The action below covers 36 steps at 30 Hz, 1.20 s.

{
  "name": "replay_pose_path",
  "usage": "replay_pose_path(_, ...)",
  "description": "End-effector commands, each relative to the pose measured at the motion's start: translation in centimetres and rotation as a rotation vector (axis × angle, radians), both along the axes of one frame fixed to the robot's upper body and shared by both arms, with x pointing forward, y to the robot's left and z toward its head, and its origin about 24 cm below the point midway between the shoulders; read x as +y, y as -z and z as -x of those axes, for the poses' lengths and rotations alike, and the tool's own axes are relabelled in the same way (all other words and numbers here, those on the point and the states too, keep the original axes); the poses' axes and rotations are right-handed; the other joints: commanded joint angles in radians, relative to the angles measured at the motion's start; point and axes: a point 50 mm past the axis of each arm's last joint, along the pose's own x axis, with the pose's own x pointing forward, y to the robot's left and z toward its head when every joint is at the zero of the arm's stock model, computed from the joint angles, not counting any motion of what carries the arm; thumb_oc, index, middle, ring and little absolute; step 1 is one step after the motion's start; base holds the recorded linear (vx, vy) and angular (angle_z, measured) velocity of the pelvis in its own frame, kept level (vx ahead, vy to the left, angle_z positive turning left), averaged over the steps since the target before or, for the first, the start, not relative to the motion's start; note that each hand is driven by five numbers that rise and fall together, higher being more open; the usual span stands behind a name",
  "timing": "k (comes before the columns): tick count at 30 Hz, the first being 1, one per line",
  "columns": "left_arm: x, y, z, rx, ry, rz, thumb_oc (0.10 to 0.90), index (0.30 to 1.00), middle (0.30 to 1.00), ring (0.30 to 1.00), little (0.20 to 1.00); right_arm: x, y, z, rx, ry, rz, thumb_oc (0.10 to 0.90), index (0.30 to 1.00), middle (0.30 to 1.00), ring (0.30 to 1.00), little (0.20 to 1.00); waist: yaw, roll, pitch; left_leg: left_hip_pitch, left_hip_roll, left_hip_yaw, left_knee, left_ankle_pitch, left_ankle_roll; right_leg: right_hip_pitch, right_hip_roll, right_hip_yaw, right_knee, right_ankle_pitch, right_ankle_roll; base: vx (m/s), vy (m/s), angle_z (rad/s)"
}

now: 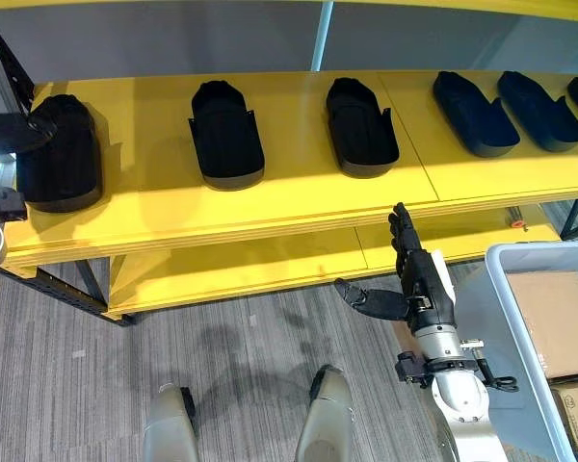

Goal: Move parts from the plastic box to the shelf.

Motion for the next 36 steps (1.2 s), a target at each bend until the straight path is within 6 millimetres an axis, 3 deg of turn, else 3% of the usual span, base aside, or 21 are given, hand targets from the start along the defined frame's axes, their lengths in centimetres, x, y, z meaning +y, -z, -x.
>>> replay_pose_path(1,-2.1,-0.7,2.9,-0.165,0.303,0.126,0.900,1.000,1.000,1.000,1.000,-1.1,-4.0,0.2,-0.224,0.058,0.040,0.900,1.000,1.000,1.000,1.000,0.013,0.046,-0.100,0.054,-0.046,-0.036,-0.144,0.099,0.039,0.185,0.028,-0.005,-0.030,-0.073,-0.006,0.04,-0.080,0.08)
replay_pose_path(3,-2.1,-0.6,3.0,-0.164,0.300,0.127,0.900,1.000,1.000,1.000,1.000,-1.1,-4.0,0.2,-0.223,0.055,0.041,0.900,1.000,1.000,1.000,1.000,0.008,0.046,-0.102,0.056,-0.048,-0.036,-0.153,0.107,0.040,0.188,0.029,-0.008,-0.038,-0.068,-0.007,0.03,-0.078,0.17)
replay_pose_path(4,-3.0,3.0,4.2,-0.064,0.425,0.270,0.900,1.000,1.000,1.000,1.000,-0.8,-3.9,0.1,-0.218,0.040,0.041,0.900,1.000,1.000,1.000,1.000,0.017,0.062,-0.104,0.107,-0.048,-0.039,-0.215,0.137,0.036,0.241,0.043,-0.030,-0.074,-0.062,-0.007,0.04,-0.093,0.23)
replay_pose_path(5,-2.9,3.0,4.2,-0.063,0.424,0.271,0.900,1.000,1.000,1.000,1.000,-0.8,-3.9,0.1,-0.217,0.039,0.041,0.900,1.000,1.000,1.000,1.000,0.013,0.062,-0.106,0.107,-0.050,-0.040,-0.223,0.144,0.036,0.243,0.043,-0.034,-0.081,-0.057,-0.008,0.06,-0.126,0.23)
replay_pose_path(10,-4.6,8.2,6.6,0.078,0.543,0.460,0.900,1.000,1.000,1.000,1.000,-0.2,-3.8,0.0,-0.223,0.001,0.050,0.900,1.000,1.000,1.000,1.000,0.021,0.097,-0.137,0.191,-0.034,-0.040,-0.373,0.220,0.036,0.308,0.078,-0.082,-0.156,-0.051,-0.011,0.04,-0.096,0.06)
replay_pose_path(11,-5.2,10.1,7.6,0.126,0.573,0.549,0.900,1.000,1.000,1.000,1.000,-0.1,-3.7,0.2,-0.215,-0.017,0.061,0.900,1.000,1.000,1.000,1.000,0.025,0.109,-0.156,0.222,-0.023,-0.031,-0.432,0.248,0.037,0.322,0.089,-0.098,-0.176,-0.054,-0.012,0.04,-0.096,-0.04)
replay_pose_path(13,-5.7,10.9,8.1,0.138,0.595,0.594,0.900,1.000,1.000,1.000,1.000,0.1,-3.4,0.1,-0.206,-0.032,0.062,0.900,1.000,1.000,1.000,1.000,0.033,0.119,-0.165,0.253,-0.014,-0.026,-0.480,0.274,0.031,0.339,0.100,-0.104,-0.188,-0.061,-0.014,0.03,-0.126,-0.05)
replay_pose_path(17,-6.3,14.7,10.5,0.198,0.573,0.803,0.900,1.000,1.000,1.000,1.000,0.7,-2.8,0.4,-0.169,-0.092,0.084,0.900,1.000,1.000,1.000,1.000,0.054,0.144,-0.202,0.331,0.018,-0.019,-0.599,0.339,0.036,0.366,0.149,-0.125,-0.209,-0.090,-0.041,0.01,-0.188,-0.09)
replay_pose_path(19,-7.1,17.6,12.0,0.265,0.572,0.953,0.900,1.000,1.000,1.000,1.000,1.0,-1.6,0.5,-0.110,-0.139,0.079,0.900,1.000,1.000,1.000,1.000,0.078,0.150,-0.216,0.362,0.053,-0.024,-0.681,0.429,0.031,0.378,0.192,-0.135,-0.233,-0.114,-0.064,-0.04,-0.271,-0.19)
replay_pose_path(24,-8.0,20.1,13.8,0.361,0.547,1.041,0.900,1.000,1.000,1.000,1.000,1.1,0.3,0.9,-0.024,-0.170,0.052,0.900,1.000,1.000,1.000,1.000,0.105,0.156,-0.218,0.332,0.090,-0.032,-0.718,0.679,-0.010,0.428,0.277,-0.164,-0.353,-0.107,-0.119,-0.05,-0.171,-0.11)
replay_pose_path(25,-8.0,20.1,13.8,0.361,0.547,1.041,0.900,1.000,1.000,1.000,1.000,1.1,0.3,0.9,-0.024,-0.170,0.052,0.900,1.000,1.000,1.000,1.000,0.104,0.157,-0.217,0.332,0.091,-0.033,-0.719,0.680,-0.011,0.430,0.278,-0.166,-0.356,-0.106,-0.119,-0.05,-0.114,0.26)
replay_pose_path(26,-8.5,20.4,13.9,0.378,0.562,1.058,0.900,1.000,1.000,1.000,1.000,1.1,0.9,1.0,0.004,-0.162,0.026,0.900,1.000,1.000,1.000,1.000,0.101,0.148,-0.212,0.318,0.090,0.009,-0.695,0.683,-0.002,0.450,0.280,-0.183,-0.390,-0.093,-0.128,-0.08,-0.156,0.59)
replay_pose_path(27,-8.9,21.2,14.5,0.421,0.567,1.093,0.900,1.000,1.000,1.000,1.000,1.1,2.0,1.0,0.057,-0.162,0.001,0.900,1.000,1.000,1.000,1.000,0.105,0.127,-0.201,0.320,0.029,0.022,-0.645,0.596,0.026,0.466,0.280,-0.175,-0.453,-0.059,-0.123,-0.08,-0.152,0.69)
replay_pose_path(28,-8.9,21.2,14.5,0.421,0.567,1.093,0.900,1.000,1.000,1.000,1.000,1.1,2.0,1.0,0.057,-0.162,0.000,0.900,1.000,1.000,1.000,1.000,0.105,0.127,-0.200,0.321,0.028,0.023,-0.643,0.594,0.027,0.469,0.279,-0.175,-0.455,-0.058,-0.122,-0.10,-0.122,0.62)
replay_pose_path(29,-9.4,22.4,14.6,0.485,0.571,1.111,0.900,1.000,1.000,1.000,1.000,1.4,2.7,0.9,0.097,-0.182,0.021,0.900,1.000,1.000,1.000,1.000,0.111,0.109,-0.202,0.330,-0.066,0.009,-0.583,0.483,0.048,0.494,0.268,-0.177,-0.525,-0.012,-0.105,-0.07,-0.033,0.26)
replay_pose_path(30,-9.5,22.5,14.5,0.485,0.566,1.114,0.900,1.000,1.000,1.000,1.000,1.5,3.0,0.9,0.107,-0.182,0.015,0.900,1.000,1.000,1.000,1.000,0.110,0.101,-0.209,0.334,-0.097,0.013,-0.559,0.432,0.055,0.506,0.261,-0.185,-0.556,0.001,-0.095,-0.08,-0.036,-0.01)
replay_pose_path(31,-9.5,22.5,14.5,0.485,0.566,1.114,0.900,1.000,1.000,1.000,1.000,1.5,3.0,0.9,0.107,-0.182,0.015,0.900,1.000,1.000,1.000,1.000,0.110,0.101,-0.208,0.334,-0.097,0.013,-0.559,0.432,0.055,0.506,0.261,-0.185,-0.556,0.001,-0.095,-0.05,0.029,-0.19)
replay_pose_path(32,-9.3,22.8,14.4,0.507,0.531,1.050,0.900,1.000,1.000,1.000,1.000,1.5,4.0,0.9,0.148,-0.158,-0.022,0.900,1.000,1.000,1.000,1.000,0.107,0.091,-0.220,0.355,-0.130,0.029,-0.543,0.364,0.064,0.513,0.251,-0.190,-0.585,0.022,-0.085,-0.01,0.061,-0.13)
replay_pose_path(33,-9.5,23.2,14.6,0.523,0.520,1.059,0.900,1.000,1.000,1.000,1.000,1.5,4.3,1.0,0.161,-0.152,-0.027,0.900,1.000,1.000,1.000,1.000,0.099,0.096,-0.237,0.393,-0.133,0.045,-0.600,0.342,0.071,0.512,0.254,-0.194,-0.598,0.032,-0.075,0.02,0.114,-0.03)
replay_pose_path(36,-10.1,24.2,14.9,0.573,0.514,1.063,0.900,1.000,1.000,1.000,1.000,1.5,4.9,1.2,0.186,-0.134,-0.053,0.900,1.000,1.000,1.000,1.000,0.095,0.102,-0.259,0.428,-0.148,0.051,-0.691,0.322,0.080,0.510,0.244,-0.191,-0.598,0.049,-0.059,0.05,0.143,0.36)
